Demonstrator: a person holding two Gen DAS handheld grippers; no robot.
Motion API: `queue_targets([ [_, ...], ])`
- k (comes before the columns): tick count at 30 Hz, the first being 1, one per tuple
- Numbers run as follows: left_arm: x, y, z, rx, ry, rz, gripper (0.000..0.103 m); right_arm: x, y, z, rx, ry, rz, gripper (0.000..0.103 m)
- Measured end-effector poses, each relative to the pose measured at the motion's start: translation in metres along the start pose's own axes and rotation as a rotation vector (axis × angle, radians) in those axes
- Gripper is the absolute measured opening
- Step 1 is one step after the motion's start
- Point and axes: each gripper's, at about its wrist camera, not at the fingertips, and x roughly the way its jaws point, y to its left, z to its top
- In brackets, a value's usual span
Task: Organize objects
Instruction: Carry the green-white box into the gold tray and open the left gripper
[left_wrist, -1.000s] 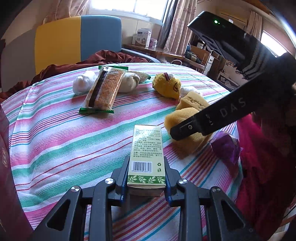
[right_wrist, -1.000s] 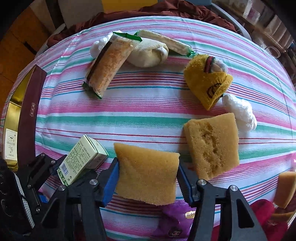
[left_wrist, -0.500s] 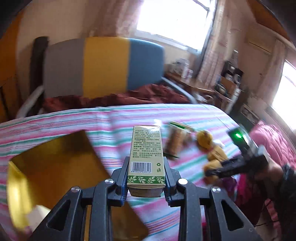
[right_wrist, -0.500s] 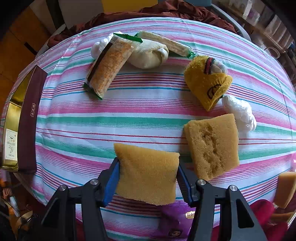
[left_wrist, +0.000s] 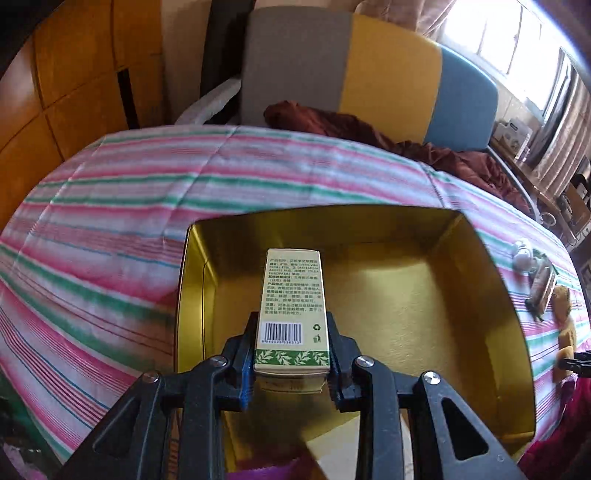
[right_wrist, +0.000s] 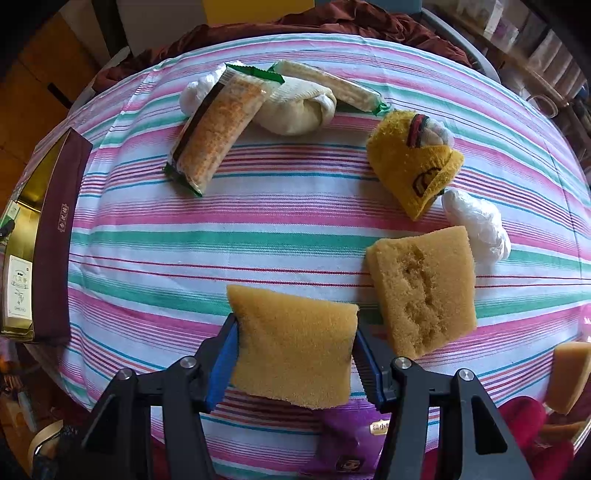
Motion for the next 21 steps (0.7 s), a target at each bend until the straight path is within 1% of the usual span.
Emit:
queue_targets([
  [4, 0.011, 0.0, -0.007, -0.008, 0.038, 0.027, 0.03, -0.002, 0.007, -0.004, -0.001, 0.004, -0.005, 0.059],
  [6, 0.013, 0.003, -0.009, -0.016, 0.04, 0.049, 0.031, -0.002, 0.01, -0.005, -0.001, 0.004, -0.006, 0.059],
  [11, 0.006, 0.009, -0.01, -0.059, 0.027, 0.027, 0.036, -0.003, 0.013, -0.007, 0.0, 0.006, -0.008, 0.059],
  [14, -0.013, 0.01, -0.01, -0.082, -0.017, 0.019, 0.036, -0.005, 0.016, -0.007, 0.007, 0.0, -0.012, 0.058],
  [16, -0.033, 0.012, -0.015, -0.09, -0.074, 0.015, 0.036, -0.012, 0.02, -0.004, 0.021, -0.032, -0.006, 0.058],
  [19, -0.065, 0.016, -0.027, -0.106, -0.148, 0.002, 0.036, -0.034, 0.045, 0.007, 0.001, -0.104, 0.057, 0.058],
  [21, -0.082, 0.018, -0.038, -0.114, -0.19, 0.006, 0.036, -0.056, 0.079, 0.017, -0.055, -0.173, 0.12, 0.058],
])
